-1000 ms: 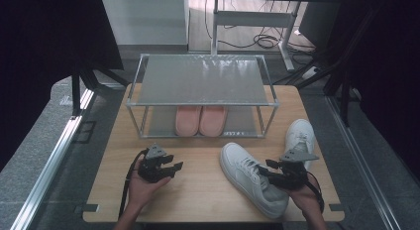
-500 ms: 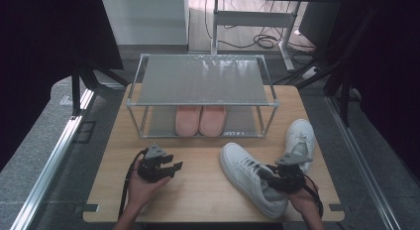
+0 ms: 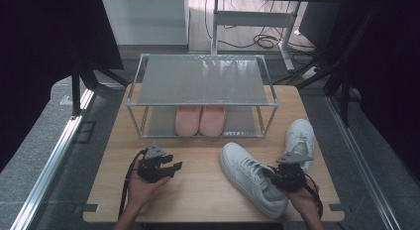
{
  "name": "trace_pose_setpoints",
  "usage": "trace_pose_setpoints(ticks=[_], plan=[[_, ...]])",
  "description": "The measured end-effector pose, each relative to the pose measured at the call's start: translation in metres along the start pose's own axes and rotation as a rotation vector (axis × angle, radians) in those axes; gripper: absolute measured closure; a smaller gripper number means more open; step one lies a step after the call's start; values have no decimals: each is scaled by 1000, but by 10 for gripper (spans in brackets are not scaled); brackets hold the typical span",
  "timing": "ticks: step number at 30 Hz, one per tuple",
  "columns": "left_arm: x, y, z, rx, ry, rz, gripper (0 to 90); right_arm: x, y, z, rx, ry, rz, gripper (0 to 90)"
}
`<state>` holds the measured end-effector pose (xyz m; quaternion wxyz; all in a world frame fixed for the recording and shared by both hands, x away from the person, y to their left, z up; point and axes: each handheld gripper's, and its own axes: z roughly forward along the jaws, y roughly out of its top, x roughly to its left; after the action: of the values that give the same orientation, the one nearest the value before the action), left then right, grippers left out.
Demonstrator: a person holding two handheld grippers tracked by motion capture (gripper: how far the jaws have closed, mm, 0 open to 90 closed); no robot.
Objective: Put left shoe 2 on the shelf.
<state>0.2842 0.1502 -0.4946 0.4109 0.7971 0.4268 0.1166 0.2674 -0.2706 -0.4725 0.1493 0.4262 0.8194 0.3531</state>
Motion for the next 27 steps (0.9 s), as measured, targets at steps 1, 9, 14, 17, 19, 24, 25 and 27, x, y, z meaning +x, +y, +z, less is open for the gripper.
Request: trace_pose_setpoints(ticks=[1,9,14,17,19,24,25,27], plan=[[0,0,0,-1,0,-1,519,0,0,-1,-16,10,4,811],[1,0,-1,-4,2,-2,519,5,4,-8,-80,51,9,813],[2,0,-2,-3,3,-5,519,4,5,-12,-114,63,18,813],[2,0,-2,-3,3,-5,519,2,5,-15,-159,87,51,812],[2,0,-2,-3,3,-4,519,-1,6,-17,-190,113,85,811],[2,0,-2,-3,2,-5,519,-4,7,-22,-257,175,159,811],[2,0,-2,-3,2,-4,519,-4,7,-23,-269,186,172,810],[2,0,-2,-4,2,-3,519,-4,8,-24,-286,198,190,810]])
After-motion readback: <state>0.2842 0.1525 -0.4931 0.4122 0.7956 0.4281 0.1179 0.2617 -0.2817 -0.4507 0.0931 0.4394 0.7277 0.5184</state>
